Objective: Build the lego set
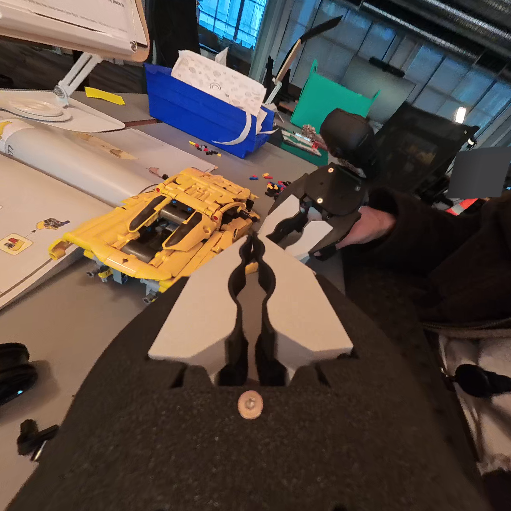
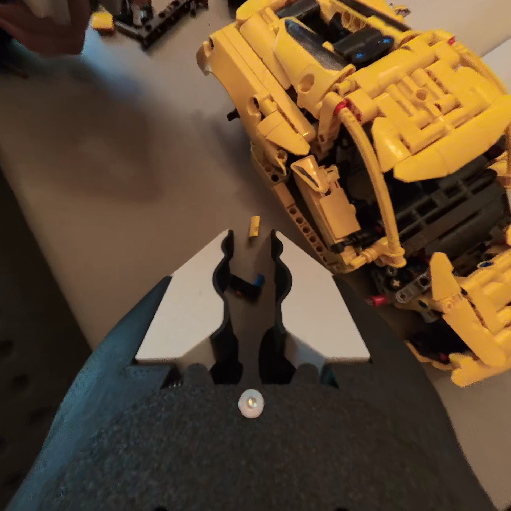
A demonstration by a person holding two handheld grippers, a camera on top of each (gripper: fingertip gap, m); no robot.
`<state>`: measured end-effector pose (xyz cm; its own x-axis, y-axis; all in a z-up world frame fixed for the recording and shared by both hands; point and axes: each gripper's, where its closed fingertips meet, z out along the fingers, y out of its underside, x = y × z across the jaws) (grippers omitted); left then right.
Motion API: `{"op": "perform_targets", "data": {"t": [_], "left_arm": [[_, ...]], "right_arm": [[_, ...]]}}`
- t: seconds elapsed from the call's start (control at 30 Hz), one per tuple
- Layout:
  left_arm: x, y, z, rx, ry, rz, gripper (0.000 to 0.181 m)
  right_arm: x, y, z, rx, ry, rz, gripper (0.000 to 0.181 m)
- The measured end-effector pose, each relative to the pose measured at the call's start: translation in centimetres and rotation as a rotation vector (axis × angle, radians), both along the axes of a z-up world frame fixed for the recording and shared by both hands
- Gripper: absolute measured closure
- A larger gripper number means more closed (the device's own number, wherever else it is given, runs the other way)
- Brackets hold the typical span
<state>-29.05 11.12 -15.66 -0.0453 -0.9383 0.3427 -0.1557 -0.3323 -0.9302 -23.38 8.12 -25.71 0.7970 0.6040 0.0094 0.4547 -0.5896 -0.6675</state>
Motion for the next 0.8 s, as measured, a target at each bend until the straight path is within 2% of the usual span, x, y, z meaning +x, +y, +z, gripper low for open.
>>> {"op": "perform_targets", "data": {"t": [0.07, 0.17, 0.3, 0.37, 0.6, 0.8], "left_arm": [[0.1, -0.3, -0.4, 0.016, 0.020, -0.011, 0.181], [0.3, -0.6, -1.3, -0.022, 0.077, -0.023, 0.171], [0.9, -1.2, -1.7, -0.161, 0.090, -0.041, 0.159], [1.1, -1.7, -1.4, -0.216, 0.066, -0.071, 0.157], [0.8, -3.1, 1.0, -0.208, -0.058, -0.146, 0.157], [0.3, -4.3, 2.1, -0.203, -0.109, -0.221, 0.157]], "right_arm": [[0.4, 0.4, 0.1, 0.043, -0.058, -0.008, 0.178], [-0.4, 0.3, 1.7, 0.180, -0.143, 0.074, 0.178], [-1.1, 1.0, 6.6, 0.649, -0.506, 0.129, 0.178], [-2.2, 0.7, 8.3, 0.811, -0.596, 0.148, 0.178], [-5.2, -0.5, 10.6, 0.939, -0.422, 0.217, 0.178], [-5.1, -0.6, 11.2, 1.035, -0.431, 0.245, 0.179]]}}
